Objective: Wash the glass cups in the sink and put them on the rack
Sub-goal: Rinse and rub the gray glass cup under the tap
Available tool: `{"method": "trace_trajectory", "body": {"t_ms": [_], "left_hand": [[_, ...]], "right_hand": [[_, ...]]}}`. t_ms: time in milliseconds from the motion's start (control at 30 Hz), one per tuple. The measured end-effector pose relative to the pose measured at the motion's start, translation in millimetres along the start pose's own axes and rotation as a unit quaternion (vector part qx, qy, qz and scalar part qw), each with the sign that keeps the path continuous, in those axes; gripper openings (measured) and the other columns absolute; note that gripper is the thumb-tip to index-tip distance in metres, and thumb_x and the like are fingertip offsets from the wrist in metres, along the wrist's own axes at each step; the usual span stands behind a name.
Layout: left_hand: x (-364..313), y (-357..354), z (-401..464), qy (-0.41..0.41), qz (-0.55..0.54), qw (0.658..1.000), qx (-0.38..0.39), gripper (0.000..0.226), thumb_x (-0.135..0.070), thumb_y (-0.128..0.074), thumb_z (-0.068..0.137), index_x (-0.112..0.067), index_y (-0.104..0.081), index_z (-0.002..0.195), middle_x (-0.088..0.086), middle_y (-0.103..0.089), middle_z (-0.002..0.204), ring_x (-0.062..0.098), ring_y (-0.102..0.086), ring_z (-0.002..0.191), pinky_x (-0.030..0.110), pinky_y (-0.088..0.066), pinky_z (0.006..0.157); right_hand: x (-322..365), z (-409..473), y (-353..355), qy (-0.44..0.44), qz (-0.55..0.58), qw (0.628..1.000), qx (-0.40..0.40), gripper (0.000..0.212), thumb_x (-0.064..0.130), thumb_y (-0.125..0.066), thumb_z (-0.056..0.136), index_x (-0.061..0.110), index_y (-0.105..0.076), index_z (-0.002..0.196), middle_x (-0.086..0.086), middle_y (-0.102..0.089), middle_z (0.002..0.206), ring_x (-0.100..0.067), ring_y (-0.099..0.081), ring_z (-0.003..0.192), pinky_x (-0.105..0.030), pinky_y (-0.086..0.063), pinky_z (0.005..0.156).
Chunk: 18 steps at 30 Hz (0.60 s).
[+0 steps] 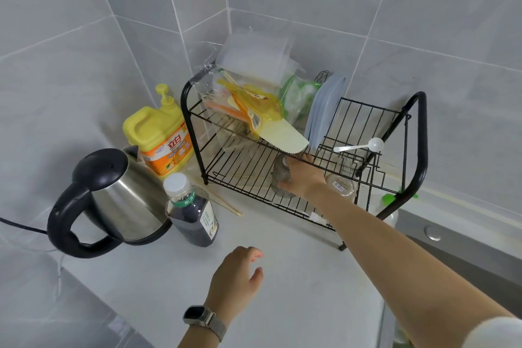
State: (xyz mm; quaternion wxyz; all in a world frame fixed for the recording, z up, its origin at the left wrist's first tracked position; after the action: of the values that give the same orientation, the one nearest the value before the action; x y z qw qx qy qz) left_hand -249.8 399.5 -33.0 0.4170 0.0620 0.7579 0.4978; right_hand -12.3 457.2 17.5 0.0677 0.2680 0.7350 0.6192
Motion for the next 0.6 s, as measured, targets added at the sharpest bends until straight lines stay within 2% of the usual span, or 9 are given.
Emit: {"method": "trace_trajectory", "body": {"t_ms": [100, 200, 300, 367, 400, 467, 533, 600], "left_hand": [[-1, 4, 3, 0.002, 0.004, 1.0, -0.002, 0.033, -0.032, -0.051, 0.093, -0.03, -0.054, 0.126, -0.013, -0.057, 0.118, 0.002, -0.055, 0.107, 0.013, -0.043, 0.083], [-3, 8, 6, 0.002, 0.009, 1.0, -0.006, 0.033, -0.03, -0.052, 0.093, -0.03, -0.054, 0.126, -0.012, -0.057, 0.118, 0.003, -0.055, 0.107, 0.013, -0.044, 0.083], [-9, 10, 10, -0.001, 0.011, 1.0, 0.001, 0.033, -0.03, -0.053, 0.094, -0.03, -0.055, 0.126, -0.012, -0.058, 0.118, 0.003, -0.056, 0.107, 0.013, -0.046, 0.082], [-17, 8, 11, -0.002, 0.009, 1.0, 0.009, 0.032, -0.03, -0.054, 0.093, -0.03, -0.055, 0.126, -0.011, -0.059, 0.118, 0.003, -0.057, 0.106, 0.016, -0.048, 0.082], [-22, 7, 12, -0.003, 0.009, 1.0, 0.011, 0.032, -0.03, -0.055, 0.093, -0.03, -0.056, 0.125, -0.011, -0.059, 0.117, 0.003, -0.057, 0.104, 0.017, -0.049, 0.082], [-35, 1, 11, -0.01, 0.011, 1.0, 0.019, 0.031, -0.03, -0.056, 0.092, -0.03, -0.057, 0.124, -0.012, -0.059, 0.115, 0.003, -0.058, 0.101, 0.018, -0.05, 0.08], [-51, -8, 9, -0.022, 0.01, 0.999, 0.031, 0.03, -0.03, -0.056, 0.092, -0.031, -0.057, 0.122, -0.013, -0.06, 0.113, 0.003, -0.059, 0.099, 0.02, -0.05, 0.079], [-71, -21, 4, -0.04, 0.013, 0.998, 0.047, 0.029, -0.03, -0.055, 0.092, -0.03, -0.058, 0.12, -0.013, -0.061, 0.112, 0.004, -0.059, 0.098, 0.021, -0.049, 0.081]], "right_hand": [[0, -5, 4, 0.011, -0.012, 1.0, -0.024, 0.062, 0.044, -0.071, 0.079, 0.022, -0.048, 0.131, -0.007, -0.034, 0.142, -0.028, -0.028, 0.135, -0.041, -0.042, 0.1], [2, -25, 8, 0.034, 0.003, 0.992, -0.12, 0.061, 0.046, -0.067, 0.081, 0.018, -0.048, 0.131, -0.009, -0.037, 0.14, -0.031, -0.03, 0.134, -0.04, -0.039, 0.105], [6, -68, 4, 0.108, 0.132, 0.964, -0.206, 0.055, 0.029, -0.061, 0.09, 0.012, -0.043, 0.139, -0.007, -0.045, 0.142, -0.026, -0.036, 0.135, -0.037, -0.037, 0.11], [4, -105, -3, 0.15, 0.191, 0.944, -0.225, 0.052, 0.015, -0.06, 0.089, 0.014, -0.046, 0.14, 0.001, -0.052, 0.136, -0.018, -0.043, 0.13, -0.026, -0.033, 0.11], [-1, -125, -9, 0.141, 0.223, 0.939, -0.221, 0.051, 0.011, -0.059, 0.089, 0.016, -0.048, 0.139, 0.007, -0.054, 0.13, -0.014, -0.046, 0.123, -0.022, -0.033, 0.106], [-21, -162, -25, 0.064, 0.293, 0.933, -0.198, 0.046, 0.009, -0.059, 0.09, 0.022, -0.054, 0.134, 0.016, -0.053, 0.117, -0.006, -0.049, 0.11, -0.02, -0.039, 0.097], [-48, -196, -45, -0.018, 0.334, 0.927, -0.168, 0.04, 0.012, -0.06, 0.091, 0.028, -0.056, 0.127, 0.016, -0.056, 0.113, -0.002, -0.053, 0.103, -0.018, -0.045, 0.09], [-77, -227, -61, -0.073, 0.35, 0.923, -0.142, 0.037, 0.014, -0.059, 0.091, 0.031, -0.055, 0.124, 0.015, -0.059, 0.114, -0.002, -0.055, 0.102, -0.014, -0.045, 0.083]]}}
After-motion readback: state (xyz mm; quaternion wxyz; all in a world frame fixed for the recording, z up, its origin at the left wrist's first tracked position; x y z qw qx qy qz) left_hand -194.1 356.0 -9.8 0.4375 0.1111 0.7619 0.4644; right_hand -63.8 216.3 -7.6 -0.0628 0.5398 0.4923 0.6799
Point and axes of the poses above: each hand's wrist, its own z-axis towards the middle knuckle, its own y-axis out of the back of the hand, x = y × z, the point moved 5 cm from there along z, towards the middle knuckle
